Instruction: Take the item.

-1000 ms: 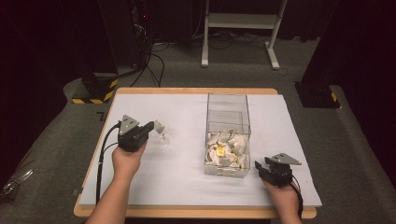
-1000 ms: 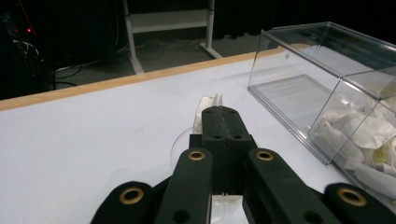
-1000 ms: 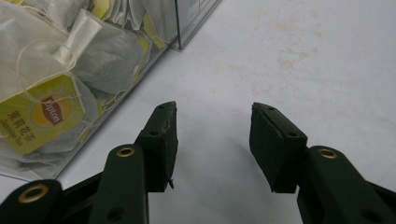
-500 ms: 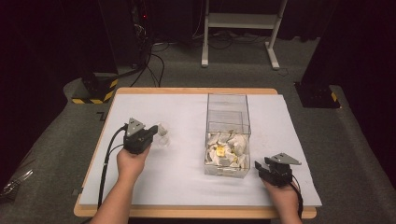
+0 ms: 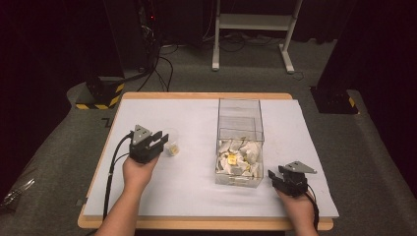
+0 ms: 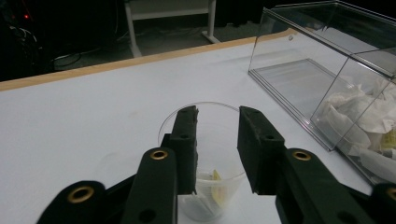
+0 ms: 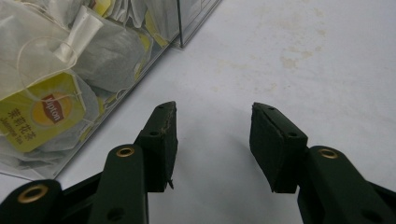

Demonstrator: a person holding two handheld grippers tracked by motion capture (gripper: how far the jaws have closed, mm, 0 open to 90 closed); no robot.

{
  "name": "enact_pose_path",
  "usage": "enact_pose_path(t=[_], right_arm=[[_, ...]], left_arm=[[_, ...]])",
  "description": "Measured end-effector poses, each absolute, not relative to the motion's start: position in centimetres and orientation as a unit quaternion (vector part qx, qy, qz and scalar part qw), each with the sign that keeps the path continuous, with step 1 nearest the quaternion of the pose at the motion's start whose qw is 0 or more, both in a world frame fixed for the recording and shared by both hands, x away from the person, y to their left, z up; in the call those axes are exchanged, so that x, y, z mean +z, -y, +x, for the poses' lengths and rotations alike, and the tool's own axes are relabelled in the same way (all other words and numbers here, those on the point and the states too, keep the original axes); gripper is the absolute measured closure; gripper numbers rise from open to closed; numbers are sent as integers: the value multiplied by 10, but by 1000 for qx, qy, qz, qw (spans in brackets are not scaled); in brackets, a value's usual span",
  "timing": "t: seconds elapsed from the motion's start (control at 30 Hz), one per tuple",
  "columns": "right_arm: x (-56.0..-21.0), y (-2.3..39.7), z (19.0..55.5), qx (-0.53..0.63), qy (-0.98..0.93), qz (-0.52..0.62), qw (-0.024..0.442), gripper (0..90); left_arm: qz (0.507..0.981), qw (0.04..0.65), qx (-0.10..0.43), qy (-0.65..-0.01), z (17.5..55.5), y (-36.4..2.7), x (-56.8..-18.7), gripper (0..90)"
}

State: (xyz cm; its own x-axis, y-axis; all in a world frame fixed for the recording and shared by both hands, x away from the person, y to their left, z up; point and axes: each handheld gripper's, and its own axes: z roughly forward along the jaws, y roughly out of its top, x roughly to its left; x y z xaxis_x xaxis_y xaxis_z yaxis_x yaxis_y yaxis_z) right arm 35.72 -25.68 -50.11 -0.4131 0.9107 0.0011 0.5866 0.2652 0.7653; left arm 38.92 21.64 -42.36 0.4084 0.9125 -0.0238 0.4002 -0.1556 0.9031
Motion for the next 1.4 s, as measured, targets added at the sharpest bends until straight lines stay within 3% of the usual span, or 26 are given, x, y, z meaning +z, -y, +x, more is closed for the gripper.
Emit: enact_pose_path(t=[0.17, 0.67, 1.4], right_arm=[[-501, 256, 357, 352, -764, 489, 231, 516], [-501, 257, 358, 356, -763, 490, 226, 513], [-501, 257, 358, 354, -763, 492, 223, 512]], left_arm=[[708, 452, 281, -464, 385, -217, -421, 582], [711, 441, 274, -474, 373, -220, -420, 464], [715, 435, 253, -486, 352, -238, -438, 381]])
